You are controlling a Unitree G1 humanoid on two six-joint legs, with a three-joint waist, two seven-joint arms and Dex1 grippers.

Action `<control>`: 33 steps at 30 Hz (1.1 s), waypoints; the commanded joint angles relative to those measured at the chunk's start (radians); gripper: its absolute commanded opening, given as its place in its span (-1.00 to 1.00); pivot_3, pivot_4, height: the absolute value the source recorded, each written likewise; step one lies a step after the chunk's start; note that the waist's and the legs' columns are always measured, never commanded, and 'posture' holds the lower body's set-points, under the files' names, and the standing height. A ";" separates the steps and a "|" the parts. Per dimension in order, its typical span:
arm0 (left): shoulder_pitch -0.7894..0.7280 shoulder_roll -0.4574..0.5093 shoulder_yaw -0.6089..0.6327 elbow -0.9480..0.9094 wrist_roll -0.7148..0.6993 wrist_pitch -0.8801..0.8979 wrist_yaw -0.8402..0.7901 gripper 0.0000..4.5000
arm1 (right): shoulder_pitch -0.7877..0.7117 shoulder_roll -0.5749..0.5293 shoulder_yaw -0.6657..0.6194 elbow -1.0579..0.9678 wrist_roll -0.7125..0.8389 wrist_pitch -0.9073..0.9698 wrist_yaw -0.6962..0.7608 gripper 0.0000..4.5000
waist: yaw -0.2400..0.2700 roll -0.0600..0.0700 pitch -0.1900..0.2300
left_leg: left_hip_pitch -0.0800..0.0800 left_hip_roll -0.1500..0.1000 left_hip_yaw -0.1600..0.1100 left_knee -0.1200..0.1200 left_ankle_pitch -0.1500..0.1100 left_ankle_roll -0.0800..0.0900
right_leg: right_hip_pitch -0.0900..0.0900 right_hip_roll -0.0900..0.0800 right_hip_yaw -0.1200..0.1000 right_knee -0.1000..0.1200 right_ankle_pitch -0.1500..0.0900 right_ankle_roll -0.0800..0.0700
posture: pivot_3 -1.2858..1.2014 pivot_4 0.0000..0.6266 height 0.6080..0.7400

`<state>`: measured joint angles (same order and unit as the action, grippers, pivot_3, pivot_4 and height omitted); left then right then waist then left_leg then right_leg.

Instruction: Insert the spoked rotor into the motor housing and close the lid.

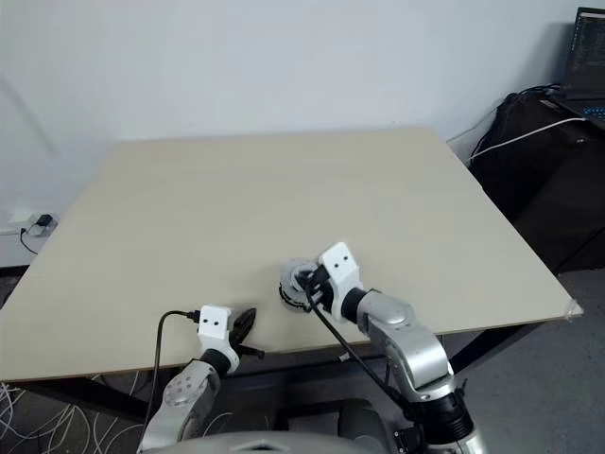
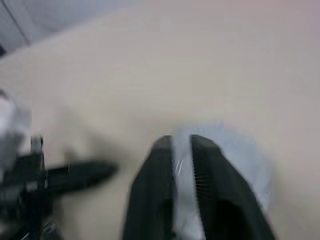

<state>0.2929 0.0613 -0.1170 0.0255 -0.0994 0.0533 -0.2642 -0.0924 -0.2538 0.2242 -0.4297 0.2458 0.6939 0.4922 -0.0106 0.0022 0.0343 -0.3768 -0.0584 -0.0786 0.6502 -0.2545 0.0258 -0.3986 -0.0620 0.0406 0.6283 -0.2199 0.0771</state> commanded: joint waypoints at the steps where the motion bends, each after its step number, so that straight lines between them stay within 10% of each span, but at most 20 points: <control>1: -0.020 0.001 0.004 -0.003 -0.008 -0.026 -0.012 -1.00 | -0.011 -0.010 -0.025 0.011 0.003 -0.063 0.006 -0.20 | 0.000 0.000 0.000 | 0.000 0.000 0.000 0.000 0.000 0.000 | 0.000 0.000 0.000 0.000 0.000 0.000 | 0.03 -1.00 1.00; 9: -0.026 0.002 0.012 0.008 -0.008 -0.033 -0.014 -1.00 | -0.059 -0.027 0.030 0.242 -0.032 -0.219 0.091 0.98 | 0.000 0.000 0.000 | 0.000 0.000 0.000 0.000 0.001 0.001 | 0.000 0.000 0.000 0.000 0.000 0.000 | 0.03 -1.00 1.00; 33: -0.026 -0.006 0.027 0.030 0.000 -0.065 -0.010 -1.00 | -0.206 0.010 0.031 0.612 -0.086 -0.351 0.168 0.99 | 0.001 0.001 -0.001 | 0.000 0.000 0.000 0.000 0.002 0.003 | 0.000 0.000 0.001 0.000 0.002 -0.001 | 0.03 -1.00 1.00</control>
<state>0.2771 0.0595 -0.0888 0.0624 -0.0982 0.0110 -0.2760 -0.2713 -0.2486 0.2741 0.1891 0.1619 0.3600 0.6553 -0.0097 0.0036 0.0332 -0.3763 -0.0588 -0.0783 0.6505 -0.2526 0.0288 -0.3983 -0.0616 0.0413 0.6285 -0.2183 0.0759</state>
